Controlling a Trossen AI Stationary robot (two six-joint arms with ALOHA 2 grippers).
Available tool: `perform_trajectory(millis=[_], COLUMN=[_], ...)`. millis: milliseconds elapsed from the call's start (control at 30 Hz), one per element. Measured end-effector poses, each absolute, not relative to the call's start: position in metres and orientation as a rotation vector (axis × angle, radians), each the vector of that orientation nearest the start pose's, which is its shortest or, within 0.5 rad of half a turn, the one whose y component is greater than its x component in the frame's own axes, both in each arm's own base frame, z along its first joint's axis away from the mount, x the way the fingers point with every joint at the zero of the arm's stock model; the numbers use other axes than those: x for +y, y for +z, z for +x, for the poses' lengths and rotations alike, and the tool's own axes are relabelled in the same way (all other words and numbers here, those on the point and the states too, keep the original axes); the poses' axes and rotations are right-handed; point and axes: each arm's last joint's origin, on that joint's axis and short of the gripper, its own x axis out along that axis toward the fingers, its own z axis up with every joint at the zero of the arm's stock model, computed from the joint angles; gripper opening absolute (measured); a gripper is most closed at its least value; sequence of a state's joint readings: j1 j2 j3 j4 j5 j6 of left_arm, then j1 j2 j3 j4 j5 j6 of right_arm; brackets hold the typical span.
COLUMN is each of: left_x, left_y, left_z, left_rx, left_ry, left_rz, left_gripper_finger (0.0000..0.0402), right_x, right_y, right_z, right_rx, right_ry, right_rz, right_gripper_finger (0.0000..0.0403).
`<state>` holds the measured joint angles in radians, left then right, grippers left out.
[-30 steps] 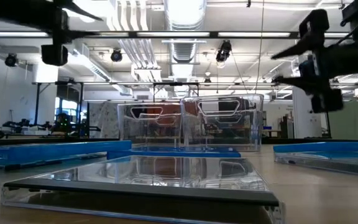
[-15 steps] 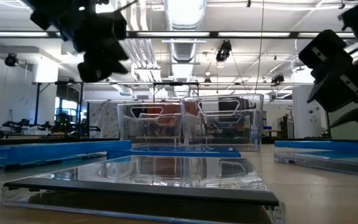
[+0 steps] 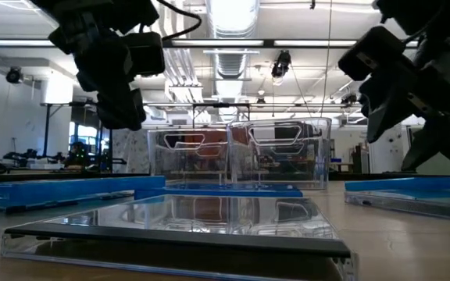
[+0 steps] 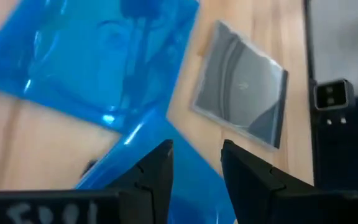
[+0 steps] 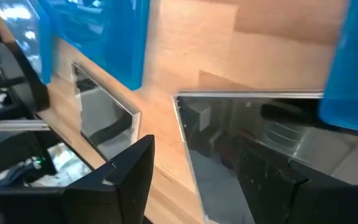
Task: Pick & place jewel cases by type
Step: Put the black CD case into the right transparent bin
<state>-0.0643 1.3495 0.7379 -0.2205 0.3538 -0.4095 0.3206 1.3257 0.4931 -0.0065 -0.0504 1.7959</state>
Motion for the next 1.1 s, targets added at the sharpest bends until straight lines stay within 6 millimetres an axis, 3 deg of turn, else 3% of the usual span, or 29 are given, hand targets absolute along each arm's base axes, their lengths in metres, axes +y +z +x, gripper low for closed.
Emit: perform_trajectory(millis=[267, 467, 633, 733, 1100], left_x=[-0.048, -0.066, -0.083, -0.093, -0.111], left_y=[0.189, 0.178, 0.171, 0.169, 0.149], left_z=[0.270, 0.280, 0.287, 0.288, 0.287], left_rx=[0.945, 1.009, 1.075, 1.101, 1.142], left_ry=[-0.333, -0.378, -0.411, -0.437, -0.646], left_rz=[-0.367, -0.339, -0.314, -0.296, -0.158], left_gripper_finger=[0.0116, 0.0116, 0.0116, 0.0116, 0.0116], right_x=[0.088, 0.104, 0.124, 0.139, 0.178], right_y=[0.140, 0.142, 0.131, 0.131, 0.120], right_z=[0.257, 0.297, 0.308, 0.318, 0.349], right_rx=[0.975, 1.016, 1.156, 1.150, 1.001], right_ry=[-0.453, -0.352, -0.354, -0.361, -0.670], right_rz=[1.453, 1.392, 1.310, 1.352, 1.550], right_gripper_finger=[0.0208, 0.0208, 0.0208, 0.0208, 0.0208])
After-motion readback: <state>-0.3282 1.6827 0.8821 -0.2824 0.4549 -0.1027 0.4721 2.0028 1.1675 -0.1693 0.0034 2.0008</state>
